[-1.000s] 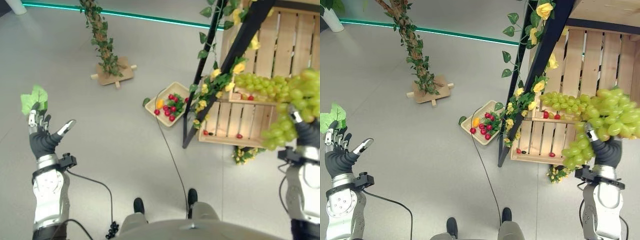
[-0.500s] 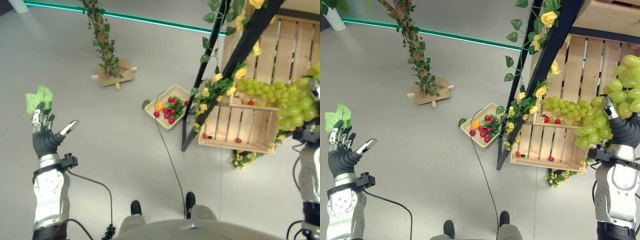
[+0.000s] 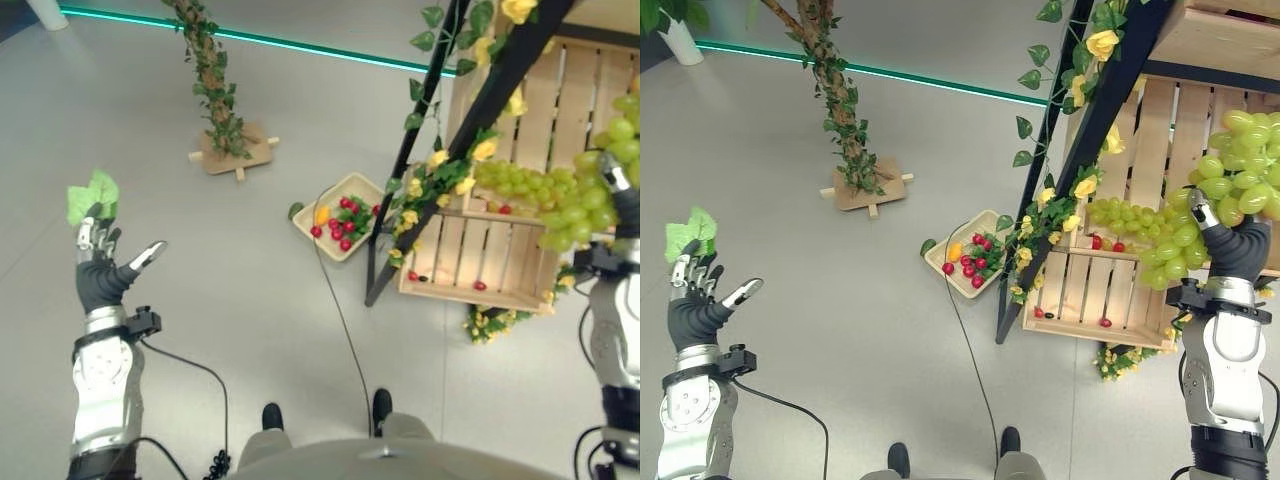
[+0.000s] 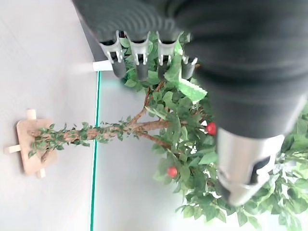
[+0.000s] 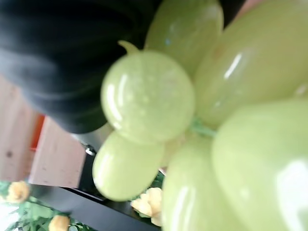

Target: Pick up the fruits from the basket on one side to the basket on the other side

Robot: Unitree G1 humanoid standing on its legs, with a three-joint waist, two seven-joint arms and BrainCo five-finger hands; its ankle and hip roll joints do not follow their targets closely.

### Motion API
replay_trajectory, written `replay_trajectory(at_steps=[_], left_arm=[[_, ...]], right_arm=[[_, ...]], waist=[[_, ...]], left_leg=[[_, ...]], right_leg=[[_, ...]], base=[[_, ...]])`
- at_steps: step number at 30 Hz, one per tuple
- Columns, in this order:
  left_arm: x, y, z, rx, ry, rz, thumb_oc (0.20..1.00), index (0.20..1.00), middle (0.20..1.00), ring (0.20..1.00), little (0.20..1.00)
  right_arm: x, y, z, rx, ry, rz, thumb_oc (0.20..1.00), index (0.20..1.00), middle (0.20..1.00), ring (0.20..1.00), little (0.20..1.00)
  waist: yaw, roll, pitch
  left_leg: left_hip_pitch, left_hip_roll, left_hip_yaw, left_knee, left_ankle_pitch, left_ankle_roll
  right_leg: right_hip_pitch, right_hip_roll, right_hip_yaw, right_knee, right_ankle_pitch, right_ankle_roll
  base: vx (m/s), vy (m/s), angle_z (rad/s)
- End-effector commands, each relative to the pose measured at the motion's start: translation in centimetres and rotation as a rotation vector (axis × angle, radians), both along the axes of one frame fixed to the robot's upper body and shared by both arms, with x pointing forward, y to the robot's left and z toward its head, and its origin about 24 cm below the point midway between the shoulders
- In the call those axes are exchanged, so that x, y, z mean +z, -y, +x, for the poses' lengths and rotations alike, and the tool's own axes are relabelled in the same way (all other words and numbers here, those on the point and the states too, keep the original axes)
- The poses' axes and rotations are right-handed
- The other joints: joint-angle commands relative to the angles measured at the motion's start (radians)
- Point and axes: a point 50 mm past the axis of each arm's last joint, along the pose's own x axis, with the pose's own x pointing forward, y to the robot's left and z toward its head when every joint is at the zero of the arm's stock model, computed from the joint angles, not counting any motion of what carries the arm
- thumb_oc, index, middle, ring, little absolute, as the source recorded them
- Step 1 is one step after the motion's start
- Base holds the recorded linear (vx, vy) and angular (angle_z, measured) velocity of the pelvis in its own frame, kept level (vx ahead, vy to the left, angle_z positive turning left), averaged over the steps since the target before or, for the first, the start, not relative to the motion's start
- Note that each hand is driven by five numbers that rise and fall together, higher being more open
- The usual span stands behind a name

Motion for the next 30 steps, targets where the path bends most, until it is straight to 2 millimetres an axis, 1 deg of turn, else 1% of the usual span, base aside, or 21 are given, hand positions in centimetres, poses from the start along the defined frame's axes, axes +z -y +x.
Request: replay_trajectory(at_steps=[1,2,4,7,8,13,19,22,26,27,28,30], left_arm=[[2.9,-0.3,0.9,-0.046,0.098,0.089,1.000,1.000,1.000,1.000,1.000],[2.9,-0.2,0.9,-0.056,0.097,0.086,1.000,1.000,1.000,1.000,1.000],[2.9,-0.1,0.9,-0.068,0.094,0.082,1.000,1.000,1.000,1.000,1.000],[2.8,-0.1,0.9,-0.075,0.090,0.077,1.000,1.000,1.000,1.000,1.000],[2.7,-0.1,0.9,-0.085,0.084,0.078,1.000,1.000,1.000,1.000,1.000],[2.7,0.0,1.0,-0.105,0.078,0.071,1.000,1.000,1.000,1.000,1.000],[2.6,0.1,1.0,-0.126,0.068,0.064,1.000,1.000,1.000,1.000,1.000],[2.7,0.1,1.1,-0.131,0.067,0.067,1.000,1.000,1.000,1.000,1.000],[2.7,0.0,1.2,-0.126,0.066,0.067,1.000,1.000,1.000,1.000,1.000],[2.7,0.0,1.2,-0.125,0.066,0.065,1.000,1.000,1.000,1.000,1.000],[2.7,-0.1,1.2,-0.118,0.065,0.066,1.000,1.000,1.000,1.000,1.000],[2.7,-0.1,1.2,-0.114,0.064,0.065,1.000,1.000,1.000,1.000,1.000]], right_arm=[[6.3,0.3,0.9,-0.002,0.228,-0.050,0.200,0.200,0.200,0.200,0.200],[6.9,0.7,1.6,-0.014,0.215,-0.060,0.200,0.200,0.200,0.200,0.200],[7.5,1.1,2.3,-0.025,0.194,-0.076,0.200,0.200,0.200,0.200,0.200],[8.3,1.4,2.9,-0.048,0.185,-0.099,0.200,0.200,0.200,0.200,0.200],[8.8,1.7,3.6,-0.059,0.163,-0.108,0.200,0.200,0.200,0.200,0.200],[10.5,2.3,5.2,-0.091,0.123,-0.139,0.200,0.200,0.200,0.200,0.200],[12.2,3.0,6.6,-0.153,0.083,-0.158,0.200,0.200,0.200,0.200,0.200],[12.9,2.7,7.7,-0.175,0.059,-0.159,0.200,0.200,0.200,0.200,0.200],[13.4,2.4,8.3,-0.191,0.043,-0.176,0.200,0.200,0.200,0.200,0.200],[13.5,2.2,8.5,-0.190,0.042,-0.177,0.376,0.376,0.376,0.376,0.376],[13.6,1.8,8.9,-0.186,0.032,-0.183,1.000,1.000,1.000,1.000,1.000],[13.7,1.5,9.1,-0.177,0.031,-0.192,1.000,1.000,1.000,1.000,1.000]], waist=[[0.022,-0.035,0.004],[0.025,-0.037,0.006],[0.030,-0.038,0.007],[0.035,-0.039,0.009],[0.038,-0.040,0.011],[0.048,-0.042,0.016],[0.059,-0.041,0.022],[0.061,-0.039,0.028],[0.063,-0.037,0.031],[0.063,-0.037,0.032],[0.063,-0.036,0.034],[0.062,-0.035,0.036]], left_leg=[[0.033,-0.007,-0.037,0.100,-0.160,0.017],[0.032,-0.007,-0.038,0.102,-0.160,0.016],[0.030,-0.007,-0.038,0.102,-0.159,0.016],[0.028,-0.006,-0.039,0.102,-0.158,0.015],[0.027,-0.006,-0.040,0.102,-0.157,0.014],[0.023,-0.005,-0.040,0.104,-0.155,0.012],[0.018,-0.003,-0.044,0.106,-0.152,0.011],[0.014,-0.003,-0.046,0.107,-0.151,0.011],[0.012,-0.004,-0.047,0.109,-0.150,0.011],[0.011,-0.003,-0.047,0.109,-0.150,0.011],[0.010,-0.004,-0.048,0.111,-0.150,0.012],[0.009,-0.004,-0.047,0.112,-0.150,0.012]], right_leg=[[-0.013,-0.021,-0.023,0.089,-0.055,0.032],[-0.013,-0.021,-0.023,0.089,-0.054,0.032],[-0.012,-0.021,-0.024,0.088,-0.054,0.031],[-0.012,-0.021,-0.025,0.087,-0.054,0.030],[-0.013,-0.020,-0.027,0.090,-0.054,0.029],[-0.015,-0.019,-0.029,0.093,-0.054,0.028],[-0.018,-0.020,-0.033,0.093,-0.054,0.027],[-0.022,-0.018,-0.032,0.096,-0.054,0.026],[-0.024,-0.018,-0.031,0.099,-0.054,0.025],[-0.025,-0.019,-0.031,0.101,-0.055,0.025],[-0.026,-0.019,-0.031,0.102,-0.055,0.024],[-0.026,-0.019,-0.030,0.102,-0.055,0.024]], base=[[0.00,0.000,0.00],[0.00,0.000,0.00],[0.00,0.000,0.00],[0.00,0.000,0.00],[0.00,0.000,0.00],[0.00,-0.008,0.07],[0.00,0.000,0.00],[0.00,0.000,0.00],[0.00,0.000,0.00],[0.00,0.000,0.00],[0.00,0.000,0.00],[0.00,0.000,0.00]])
